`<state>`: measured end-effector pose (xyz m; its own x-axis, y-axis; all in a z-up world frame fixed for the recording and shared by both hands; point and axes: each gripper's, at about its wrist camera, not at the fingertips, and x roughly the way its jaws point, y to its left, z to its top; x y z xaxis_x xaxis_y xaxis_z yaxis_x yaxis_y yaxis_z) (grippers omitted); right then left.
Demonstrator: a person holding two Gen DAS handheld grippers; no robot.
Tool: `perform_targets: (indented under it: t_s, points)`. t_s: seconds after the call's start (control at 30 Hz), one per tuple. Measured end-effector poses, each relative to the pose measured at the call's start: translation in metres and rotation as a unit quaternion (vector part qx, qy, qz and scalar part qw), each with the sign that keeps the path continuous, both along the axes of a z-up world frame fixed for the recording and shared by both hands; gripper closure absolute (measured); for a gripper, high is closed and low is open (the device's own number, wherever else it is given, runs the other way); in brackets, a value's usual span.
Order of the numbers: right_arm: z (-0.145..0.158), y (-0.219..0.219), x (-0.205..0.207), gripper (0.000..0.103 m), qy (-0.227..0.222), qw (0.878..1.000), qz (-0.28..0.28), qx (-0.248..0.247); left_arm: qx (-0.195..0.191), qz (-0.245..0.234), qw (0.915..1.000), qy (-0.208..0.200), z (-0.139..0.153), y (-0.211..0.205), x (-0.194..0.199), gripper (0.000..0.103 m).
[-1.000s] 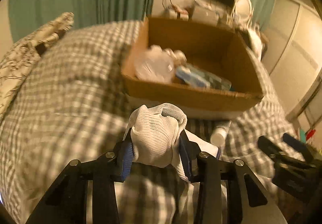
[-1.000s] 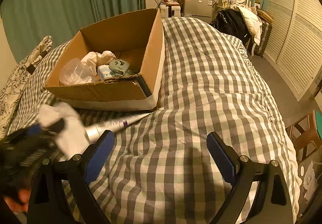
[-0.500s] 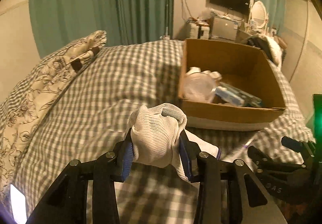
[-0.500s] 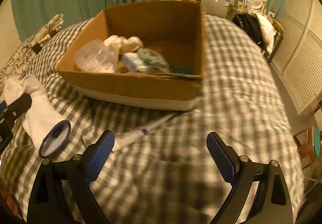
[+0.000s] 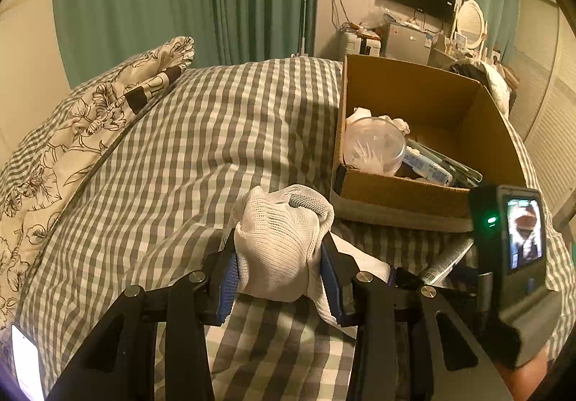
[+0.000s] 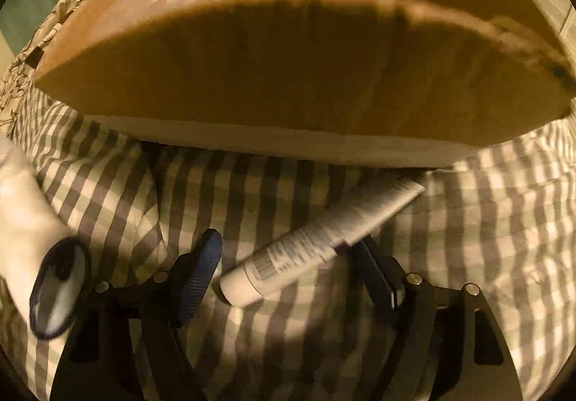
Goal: Organize objects
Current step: 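Grasp the white toothpaste tube with the right tool while the left tool holds the sock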
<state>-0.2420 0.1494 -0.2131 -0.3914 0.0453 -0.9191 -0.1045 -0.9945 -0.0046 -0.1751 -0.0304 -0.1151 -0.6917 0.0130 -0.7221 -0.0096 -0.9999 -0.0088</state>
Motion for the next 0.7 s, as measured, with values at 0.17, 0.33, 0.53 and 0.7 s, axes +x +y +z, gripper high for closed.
perform_targets:
  t_s: [0.17,0.33,0.53,0.7]
  points:
    - [-0.008,-0.011,0.004,0.047,0.001,0.999,0.018,0.03,0.004,-0.002,1.0,0.005,0.0,0.0,0.005,0.062]
    - [0.002,-0.009,0.026,0.062,0.019,0.999,0.018,0.019,0.024,-0.005,0.9997,0.008,0.004,-0.004,0.015,0.062]
    - [0.032,-0.002,0.062,0.069,0.06,0.998,0.014,-0.023,0.025,-0.017,0.9995,-0.001,0.012,0.0,0.033,0.062]
    - [0.048,0.0,0.096,0.079,0.082,0.996,0.025,-0.034,0.029,-0.032,0.9991,-0.004,0.018,0.01,0.051,0.062]
